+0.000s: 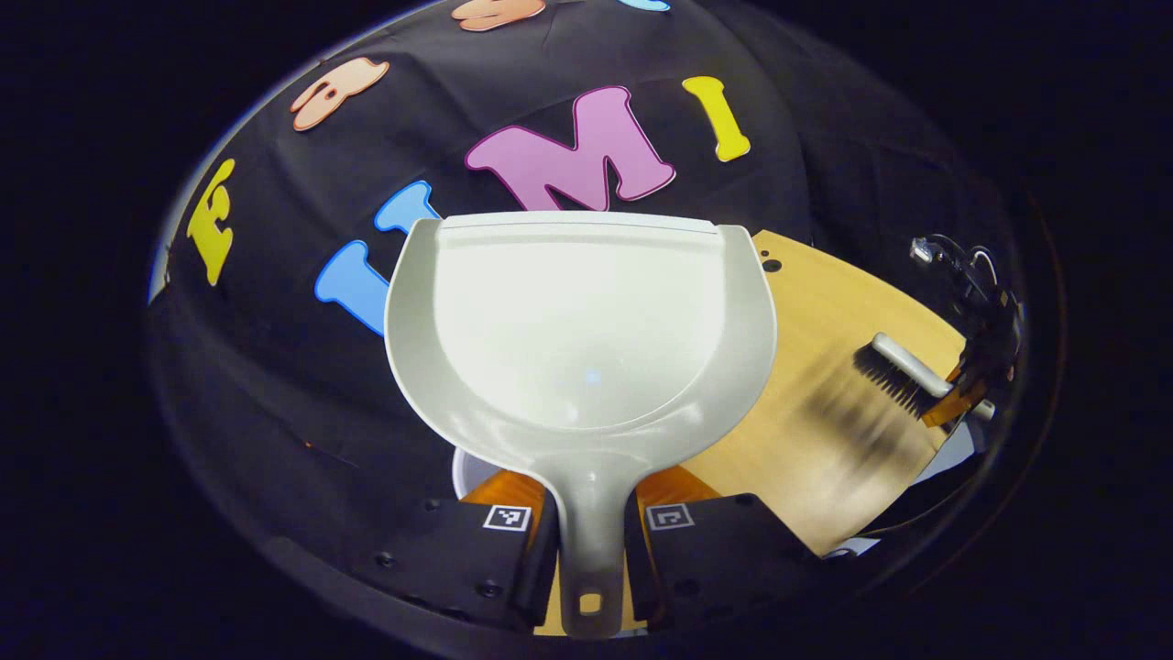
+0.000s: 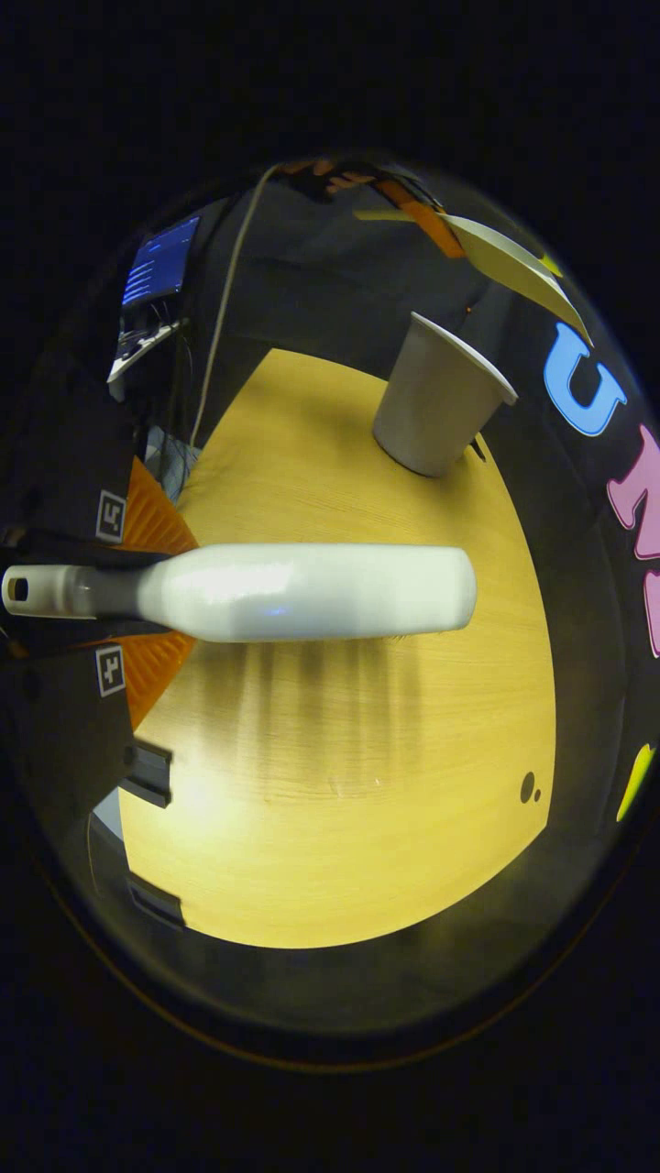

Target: Pick up the small broom and dustpan from the desktop, sweep the trash into the dustpan with the broom, and then empty the trash into the garbage bin.

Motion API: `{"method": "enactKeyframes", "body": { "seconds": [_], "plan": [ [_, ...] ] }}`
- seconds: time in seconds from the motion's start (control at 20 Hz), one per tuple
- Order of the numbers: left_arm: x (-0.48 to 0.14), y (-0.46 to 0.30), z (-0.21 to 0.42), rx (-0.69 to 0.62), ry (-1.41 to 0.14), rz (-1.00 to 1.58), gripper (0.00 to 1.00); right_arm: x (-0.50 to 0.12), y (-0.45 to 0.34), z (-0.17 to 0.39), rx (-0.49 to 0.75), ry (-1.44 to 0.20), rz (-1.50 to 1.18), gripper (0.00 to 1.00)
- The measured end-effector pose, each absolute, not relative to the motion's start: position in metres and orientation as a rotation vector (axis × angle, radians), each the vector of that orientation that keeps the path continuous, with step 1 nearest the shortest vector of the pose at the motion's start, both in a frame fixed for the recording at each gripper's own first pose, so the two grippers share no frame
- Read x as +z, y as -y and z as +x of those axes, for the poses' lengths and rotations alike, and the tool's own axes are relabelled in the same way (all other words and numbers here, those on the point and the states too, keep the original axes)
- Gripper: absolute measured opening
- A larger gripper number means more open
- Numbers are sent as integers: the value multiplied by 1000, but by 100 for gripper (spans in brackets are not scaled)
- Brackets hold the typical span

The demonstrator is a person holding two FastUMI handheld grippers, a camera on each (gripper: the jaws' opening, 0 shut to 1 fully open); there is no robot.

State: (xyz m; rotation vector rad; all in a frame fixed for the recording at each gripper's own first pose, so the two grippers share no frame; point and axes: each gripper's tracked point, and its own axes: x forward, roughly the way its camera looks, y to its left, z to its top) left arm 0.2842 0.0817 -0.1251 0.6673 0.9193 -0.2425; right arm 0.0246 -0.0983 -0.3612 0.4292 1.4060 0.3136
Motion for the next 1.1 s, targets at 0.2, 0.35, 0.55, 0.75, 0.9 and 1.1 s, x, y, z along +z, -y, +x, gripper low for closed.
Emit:
{"method": "enactKeyframes", "body": {
  "seconds": [0.2, 0.35, 0.55, 0.75, 0.9, 1.1],
  "plan": [
    [-183, -45, 220, -259, -1061, 413, 29, -377, 82, 46, 208, -1370, 446, 26],
    [-207, -33, 195, -238, -1135, 318, 29, -391, 72, 59, 158, -1352, 475, 26],
    [-251, -33, 162, -197, -1247, 288, 29, -433, 76, 51, 134, -1392, 324, 26],
    [-272, -15, 148, -158, -1426, 213, 30, -478, 62, 23, 131, -1529, 310, 23],
    [-279, 0, 139, -133, -1522, 116, 30, -493, 55, 25, 138, -1556, 252, 27],
    [-276, -1, 131, -57, -1598, 98, 29, -506, 45, 33, 128, -1602, 270, 27]
  ]
}}
